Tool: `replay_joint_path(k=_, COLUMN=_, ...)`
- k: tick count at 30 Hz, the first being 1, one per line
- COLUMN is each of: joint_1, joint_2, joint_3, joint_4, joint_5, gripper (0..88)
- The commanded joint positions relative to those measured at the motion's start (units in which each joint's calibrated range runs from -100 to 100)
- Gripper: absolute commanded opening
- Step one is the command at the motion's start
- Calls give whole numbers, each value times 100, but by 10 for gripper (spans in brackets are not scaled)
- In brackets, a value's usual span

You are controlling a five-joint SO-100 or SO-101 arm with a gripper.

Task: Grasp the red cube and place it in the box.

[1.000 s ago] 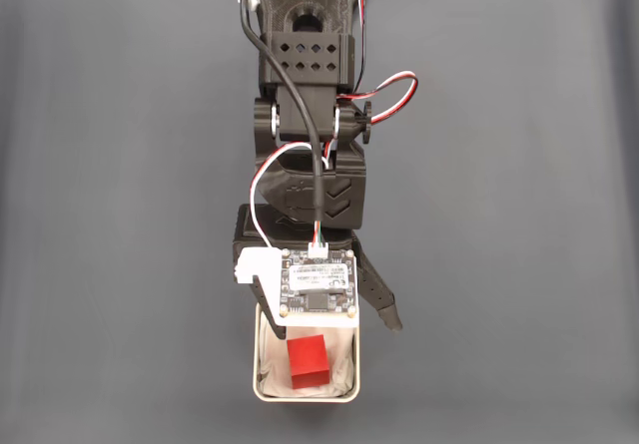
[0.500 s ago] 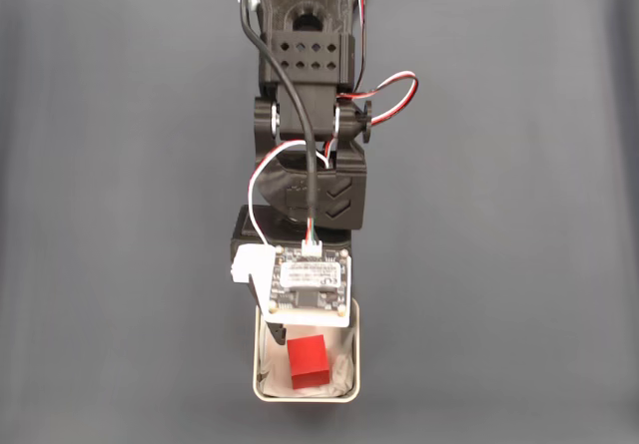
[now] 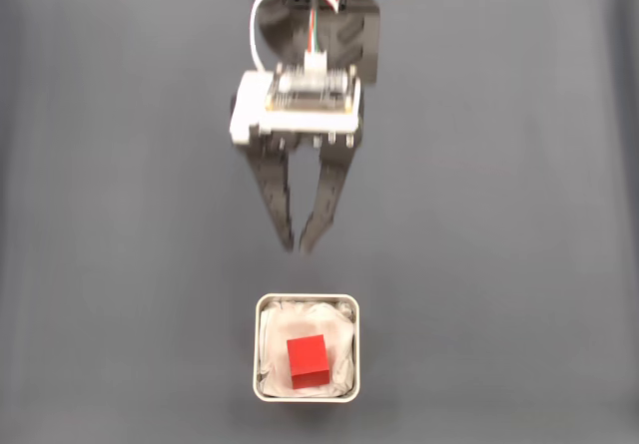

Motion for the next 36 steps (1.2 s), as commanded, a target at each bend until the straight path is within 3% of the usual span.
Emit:
replay_joint_path(k=1, joint_1=-57, joint_2=-1347, joint_3=1511, joint_4=-174, joint_5=156, gripper=0)
replay_joint_path(k=7, joint_1=-114, joint_2=-3453, joint_3=4111, joint_4=6, joint_5=317, gripper=0)
replay_joint_path(k=15, joint_1=-100, joint_2=-5611, joint_3=5945, joint_4=1842, joint_5=357, gripper=0)
replay_joint_path(k=25, joint_1=-214, joint_2=-5931, joint_3=6401, joint_4=3604, joint_5=298, gripper=0)
replay_joint_path(k=36, joint_1=-235, joint_2=-5931, joint_3=6410, joint_4=3875, joint_5=190, gripper=0)
